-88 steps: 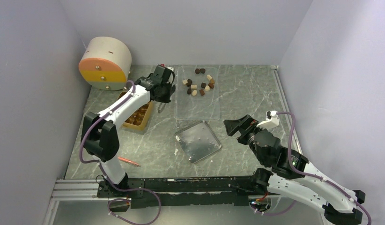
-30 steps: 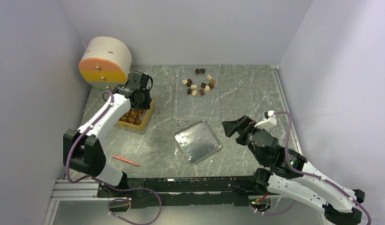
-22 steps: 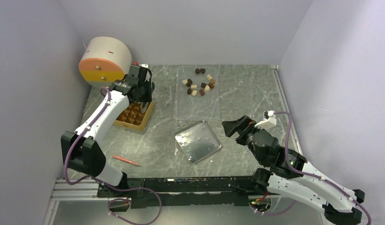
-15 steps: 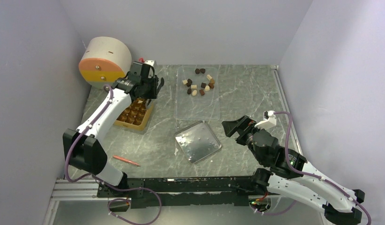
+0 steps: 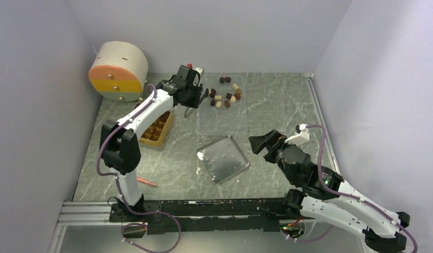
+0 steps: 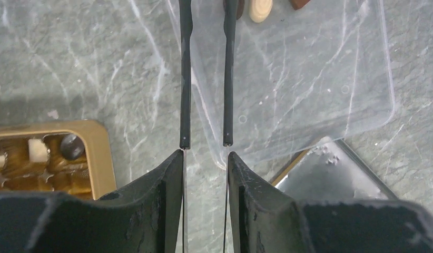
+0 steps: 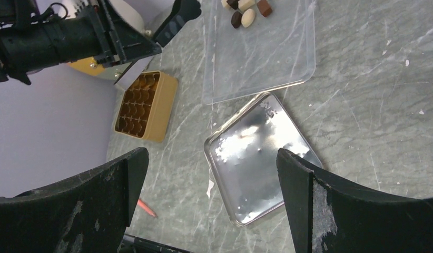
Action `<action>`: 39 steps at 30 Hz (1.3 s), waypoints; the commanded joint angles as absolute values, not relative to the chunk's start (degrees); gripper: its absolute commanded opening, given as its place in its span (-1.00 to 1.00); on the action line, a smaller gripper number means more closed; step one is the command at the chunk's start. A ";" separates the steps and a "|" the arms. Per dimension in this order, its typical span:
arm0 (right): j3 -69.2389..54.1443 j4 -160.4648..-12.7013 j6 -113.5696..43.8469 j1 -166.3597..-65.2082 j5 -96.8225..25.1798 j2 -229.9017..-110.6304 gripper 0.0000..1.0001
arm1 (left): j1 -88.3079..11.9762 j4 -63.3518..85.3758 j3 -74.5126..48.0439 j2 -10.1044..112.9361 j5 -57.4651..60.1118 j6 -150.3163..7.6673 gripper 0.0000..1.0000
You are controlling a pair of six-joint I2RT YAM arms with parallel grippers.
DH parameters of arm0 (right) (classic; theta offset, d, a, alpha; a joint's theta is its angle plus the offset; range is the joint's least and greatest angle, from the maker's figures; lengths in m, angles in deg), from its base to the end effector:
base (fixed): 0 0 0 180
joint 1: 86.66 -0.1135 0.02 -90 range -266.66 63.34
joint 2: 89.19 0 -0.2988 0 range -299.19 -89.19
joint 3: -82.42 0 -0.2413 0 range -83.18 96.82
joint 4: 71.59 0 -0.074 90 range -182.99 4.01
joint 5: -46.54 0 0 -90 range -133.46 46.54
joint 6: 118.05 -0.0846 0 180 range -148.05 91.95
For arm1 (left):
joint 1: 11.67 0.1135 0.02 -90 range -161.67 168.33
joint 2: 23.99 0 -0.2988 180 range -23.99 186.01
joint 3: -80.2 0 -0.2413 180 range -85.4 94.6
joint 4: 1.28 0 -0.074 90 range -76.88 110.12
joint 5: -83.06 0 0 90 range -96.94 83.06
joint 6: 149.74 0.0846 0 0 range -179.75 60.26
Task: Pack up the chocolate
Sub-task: Pick up the fake chocolate from the plate.
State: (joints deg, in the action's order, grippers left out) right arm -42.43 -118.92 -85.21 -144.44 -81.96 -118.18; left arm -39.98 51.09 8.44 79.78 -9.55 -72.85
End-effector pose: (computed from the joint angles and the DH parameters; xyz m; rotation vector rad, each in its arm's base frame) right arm 0.1011 0.0616 0.3141 0.4373 1.8727 0.7291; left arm 0.3874 -0.2043 0.3049 0.2996 2.4060 -0.2783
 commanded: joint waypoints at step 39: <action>-40.91 -119.56 -85.30 -144.42 -84.21 -116.93 0.94 | -42.59 49.27 17.88 97.01 -7.73 -70.33 -0.22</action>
State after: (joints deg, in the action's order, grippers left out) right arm -42.43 -119.22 -85.26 -144.44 -82.51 -117.61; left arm -42.15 50.70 16.70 96.08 -8.24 -70.97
